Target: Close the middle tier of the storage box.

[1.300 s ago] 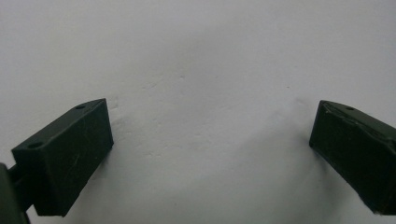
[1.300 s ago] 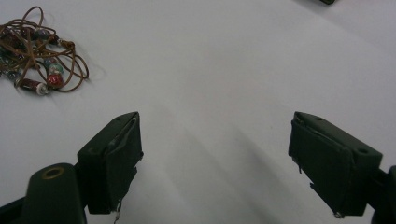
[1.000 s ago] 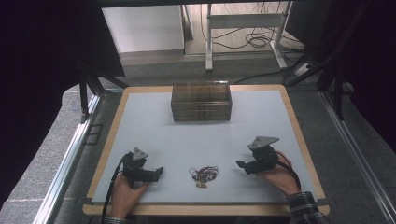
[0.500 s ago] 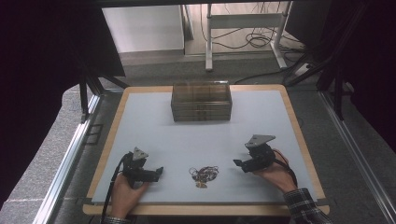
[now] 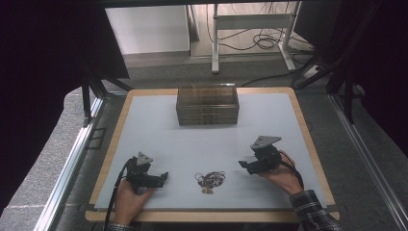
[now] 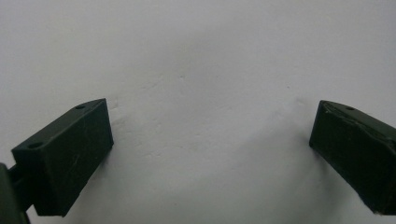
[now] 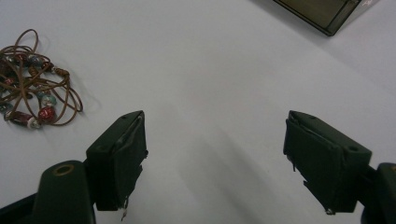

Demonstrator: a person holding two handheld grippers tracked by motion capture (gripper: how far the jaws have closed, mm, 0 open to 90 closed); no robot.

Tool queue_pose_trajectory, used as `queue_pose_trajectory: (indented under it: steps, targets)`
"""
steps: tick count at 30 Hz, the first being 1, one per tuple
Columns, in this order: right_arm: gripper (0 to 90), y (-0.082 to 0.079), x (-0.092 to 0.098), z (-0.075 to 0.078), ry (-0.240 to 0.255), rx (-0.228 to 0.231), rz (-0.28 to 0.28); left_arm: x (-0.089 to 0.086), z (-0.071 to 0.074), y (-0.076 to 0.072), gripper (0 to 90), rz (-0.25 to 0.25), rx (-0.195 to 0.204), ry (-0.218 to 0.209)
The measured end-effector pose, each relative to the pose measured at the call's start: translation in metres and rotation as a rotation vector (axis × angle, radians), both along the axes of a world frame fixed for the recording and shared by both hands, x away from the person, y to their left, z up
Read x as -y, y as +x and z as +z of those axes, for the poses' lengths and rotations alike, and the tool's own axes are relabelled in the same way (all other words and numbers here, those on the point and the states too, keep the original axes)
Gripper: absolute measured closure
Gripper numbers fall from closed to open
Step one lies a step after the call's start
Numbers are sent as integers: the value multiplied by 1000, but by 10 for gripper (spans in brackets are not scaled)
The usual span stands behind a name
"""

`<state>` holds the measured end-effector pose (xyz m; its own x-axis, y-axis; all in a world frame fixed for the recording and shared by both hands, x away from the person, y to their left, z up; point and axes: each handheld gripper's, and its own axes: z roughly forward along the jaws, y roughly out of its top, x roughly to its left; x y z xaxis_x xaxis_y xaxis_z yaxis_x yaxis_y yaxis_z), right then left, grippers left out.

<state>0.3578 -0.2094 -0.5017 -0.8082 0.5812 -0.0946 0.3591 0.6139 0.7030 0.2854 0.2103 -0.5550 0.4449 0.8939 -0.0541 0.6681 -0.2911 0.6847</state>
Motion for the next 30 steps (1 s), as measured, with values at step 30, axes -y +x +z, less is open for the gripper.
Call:
queue_pose_trajectory:
  steps: [30]
  targets:
    - [235, 9, -21, 0, -51, 59, 16, 0, 0, 0, 0, 0, 0, -1]
